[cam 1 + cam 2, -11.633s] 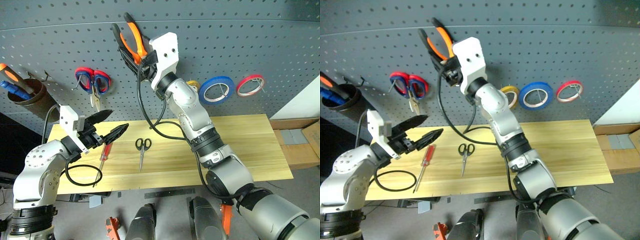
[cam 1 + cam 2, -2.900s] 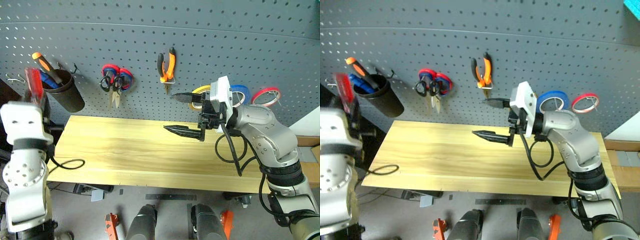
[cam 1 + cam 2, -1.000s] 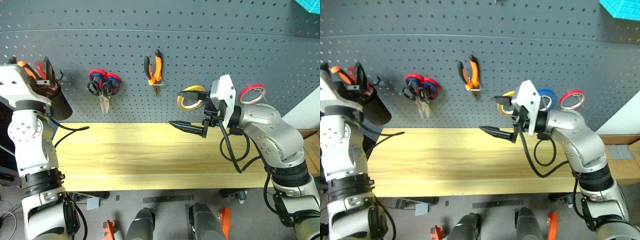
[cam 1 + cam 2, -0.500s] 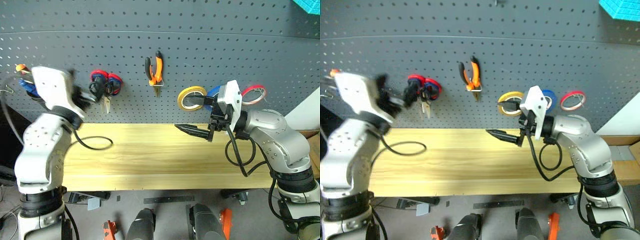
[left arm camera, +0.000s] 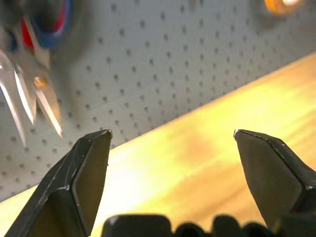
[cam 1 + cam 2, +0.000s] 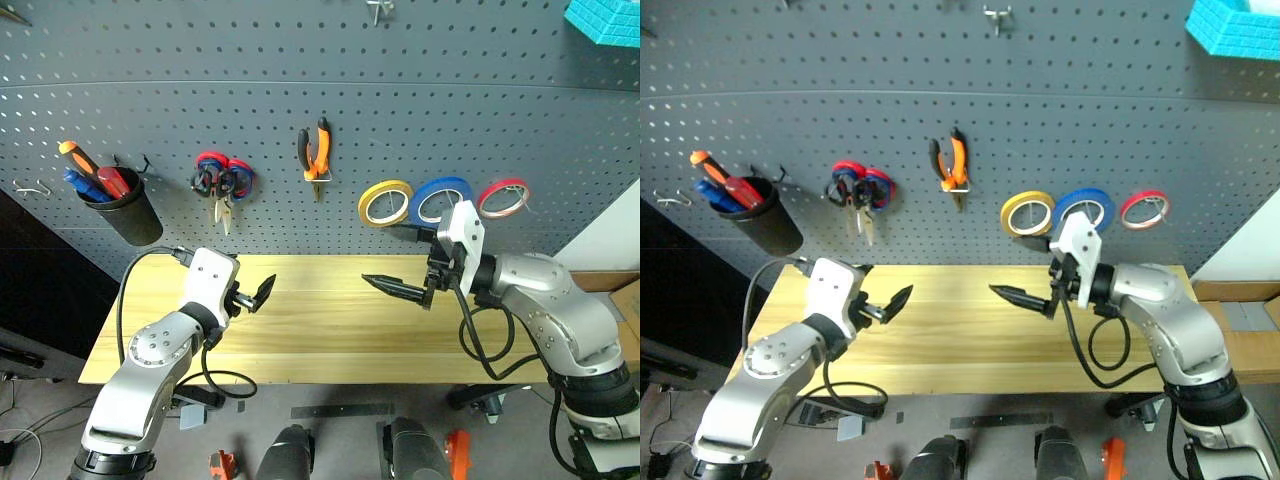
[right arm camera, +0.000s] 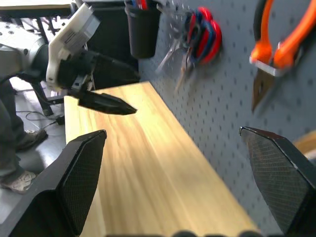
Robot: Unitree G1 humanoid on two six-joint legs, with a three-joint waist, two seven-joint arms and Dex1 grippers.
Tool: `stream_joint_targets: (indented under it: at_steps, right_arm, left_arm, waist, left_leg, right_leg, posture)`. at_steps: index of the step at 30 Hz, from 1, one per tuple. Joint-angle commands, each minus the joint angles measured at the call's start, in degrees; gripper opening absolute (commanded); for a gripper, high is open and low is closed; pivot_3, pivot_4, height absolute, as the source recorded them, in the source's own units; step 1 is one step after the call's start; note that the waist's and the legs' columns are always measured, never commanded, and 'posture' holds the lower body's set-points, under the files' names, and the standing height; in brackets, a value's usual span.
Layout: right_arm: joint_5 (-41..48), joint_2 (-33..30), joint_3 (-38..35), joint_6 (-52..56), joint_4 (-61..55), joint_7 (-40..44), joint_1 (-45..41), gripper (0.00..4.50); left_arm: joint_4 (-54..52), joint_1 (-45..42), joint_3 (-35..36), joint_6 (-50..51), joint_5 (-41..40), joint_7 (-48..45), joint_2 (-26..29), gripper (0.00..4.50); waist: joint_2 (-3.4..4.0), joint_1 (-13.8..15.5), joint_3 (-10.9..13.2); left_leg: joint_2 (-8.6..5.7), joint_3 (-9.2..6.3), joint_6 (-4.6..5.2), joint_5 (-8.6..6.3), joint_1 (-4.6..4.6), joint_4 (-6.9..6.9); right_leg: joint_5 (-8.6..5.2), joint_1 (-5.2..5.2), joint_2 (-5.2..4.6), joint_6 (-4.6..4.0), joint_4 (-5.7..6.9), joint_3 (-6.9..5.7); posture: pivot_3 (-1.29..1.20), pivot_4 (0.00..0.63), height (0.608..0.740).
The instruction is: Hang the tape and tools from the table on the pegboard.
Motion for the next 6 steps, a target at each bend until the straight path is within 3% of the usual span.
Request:
stream_joint_targets:
  at_steps: [1, 6]
  right_arm:
    - [-0.4, 0.1, -1.5, -1.9, -3.0, -1.0, 0.8, 4.5]
    - [-1.0, 0.3, -2.0, -2.8, -2.6, -2.4, 2.1, 4.5]
  left_arm:
    - [0.1, 0.8, 1.6, -4.1, 1.6, -1.5, 0.2, 4.26]
    - [3.7, 2.4, 2.6, -6.3, 2.2, -1.5, -1.5, 4.26]
  waist:
    - [0.05, 0.0, -0.1]
    - [0.05, 0.0, -0.1]
  left_leg:
    - [0.02, 0.05, 0.09, -0.04, 0.17, -0.01]
    - [0.03, 0.14, 0.13, -0.03, 0.33, 0.02]
  right_leg:
    - [0.05, 0.12, 0.02, 0.01, 0.0, 0.06]
    - [0.14, 0.23, 0.04, 0.07, -0.02, 0.16]
  posture:
    - [-0.04, 0.129, 0.74]
    - [-0.04, 0.125, 0.74]
